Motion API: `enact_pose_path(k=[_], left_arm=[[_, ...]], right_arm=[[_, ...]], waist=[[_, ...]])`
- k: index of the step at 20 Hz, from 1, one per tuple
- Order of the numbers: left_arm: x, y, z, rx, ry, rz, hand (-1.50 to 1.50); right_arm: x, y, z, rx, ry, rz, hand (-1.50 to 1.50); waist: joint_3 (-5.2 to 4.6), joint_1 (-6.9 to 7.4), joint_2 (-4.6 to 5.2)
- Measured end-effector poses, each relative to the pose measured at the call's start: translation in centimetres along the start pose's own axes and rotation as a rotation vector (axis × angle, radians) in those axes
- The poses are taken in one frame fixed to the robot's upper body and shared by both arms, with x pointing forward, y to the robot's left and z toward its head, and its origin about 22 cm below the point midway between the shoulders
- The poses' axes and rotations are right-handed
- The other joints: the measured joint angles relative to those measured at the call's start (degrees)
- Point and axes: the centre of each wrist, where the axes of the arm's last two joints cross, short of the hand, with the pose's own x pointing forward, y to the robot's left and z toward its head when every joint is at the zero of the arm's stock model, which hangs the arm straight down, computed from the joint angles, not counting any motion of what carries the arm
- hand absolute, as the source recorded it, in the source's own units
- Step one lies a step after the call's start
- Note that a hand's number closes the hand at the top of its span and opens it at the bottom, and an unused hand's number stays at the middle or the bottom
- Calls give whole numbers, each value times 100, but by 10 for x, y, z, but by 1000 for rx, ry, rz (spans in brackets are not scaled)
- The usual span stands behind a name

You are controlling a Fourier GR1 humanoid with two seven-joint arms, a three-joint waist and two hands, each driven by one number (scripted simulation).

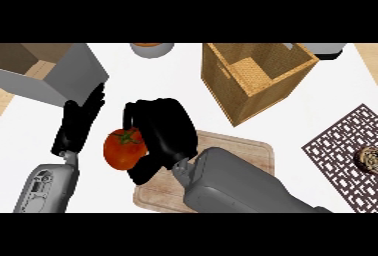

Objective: Pick the tomato from the cutting board and place it in the basket

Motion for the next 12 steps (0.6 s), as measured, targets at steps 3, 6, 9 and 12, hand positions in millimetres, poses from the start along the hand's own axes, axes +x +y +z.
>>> enact_pose_path(k=[3,6,9,12], left_arm=[[1,-1,1,11,4,2,0],[2,5,2,13,5,0,0],[2,3,2,21,10,5,0],[0,1,3,27,11,1,0]], right_arm=[[31,-28,0,-83,-17,-87,150],[64,-56,-2,-141,-25,-119,150],[90,-82,-8,-180,-33,-141,150],[113,-109,-16,-214,-31,-159,150]], waist=[[-1,-55,-9],[-3,-105,-12],[-4,-145,-8],[-5,-171,-5]])
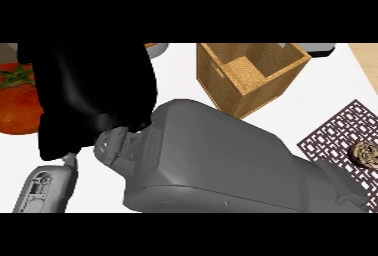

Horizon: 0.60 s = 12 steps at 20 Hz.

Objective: Pick the tomato from the cutting board and place it in the basket

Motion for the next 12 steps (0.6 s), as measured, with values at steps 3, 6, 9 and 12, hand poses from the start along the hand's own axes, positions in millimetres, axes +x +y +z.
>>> enact_pose_path(k=[3,6,9,12], left_arm=[[0,8,1,9,-1,3,0],[-2,10,3,9,-1,3,0],[-3,10,2,7,2,5,0],[-4,9,4,12,0,5,0]], right_arm=[[15,-18,-16,-41,18,-8,150],[19,-34,-33,-81,53,23,150],[16,-48,-48,-107,100,140,150],[5,-58,-61,-129,157,283,150]], waist=[[1,-28,4],[2,-41,10],[0,-63,12],[-1,-71,14]])
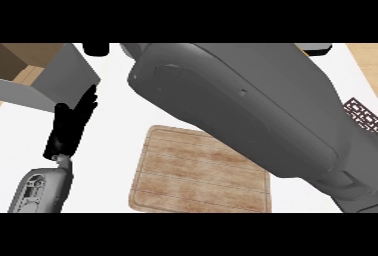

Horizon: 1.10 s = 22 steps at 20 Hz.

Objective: Pick the tomato from the cutting board and place it in the basket

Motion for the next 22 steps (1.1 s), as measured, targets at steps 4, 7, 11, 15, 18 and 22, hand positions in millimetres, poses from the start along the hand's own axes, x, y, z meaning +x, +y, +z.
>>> enact_pose_path(k=[4,7,11,15,18,22], left_arm=[[-1,4,2,1,2,-2,0],[-4,5,4,0,2,2,0],[2,2,4,3,1,1,0],[2,-3,3,6,-1,4,0],[0,1,5,4,-2,0,0],[-3,1,5,4,-1,-4,0]], right_arm=[[-22,-5,-23,3,70,148,150],[-49,-2,-36,15,119,215,150],[-89,-13,-56,12,167,265,150],[-123,-14,-64,31,152,280,150],[-149,-18,-69,54,128,260,150],[-179,-11,-71,76,112,245,150]], waist=[[1,8,10],[3,-6,12],[6,4,21],[7,-11,17],[8,-1,19],[8,-1,20]])
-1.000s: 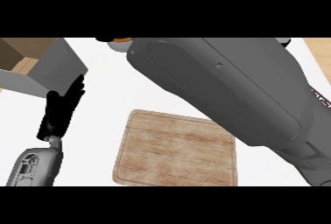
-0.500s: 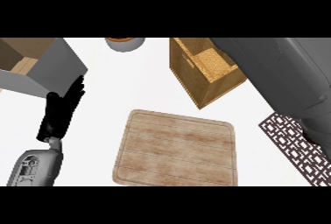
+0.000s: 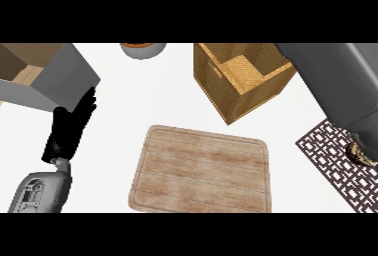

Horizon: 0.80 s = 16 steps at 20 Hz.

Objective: Pick the tomato from the cutting board and place it in the basket

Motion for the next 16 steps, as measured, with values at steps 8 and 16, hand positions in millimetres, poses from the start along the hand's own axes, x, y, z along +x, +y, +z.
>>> enact_pose_path(k=[8,16], left_arm=[[4,-6,-2,-8,-1,4,0],[6,-3,-3,-12,-6,4,0]], right_arm=[[-35,43,-8,68,8,-35,150],[-61,82,-12,112,80,-228,-150]], waist=[[1,19,6],[2,46,18]])
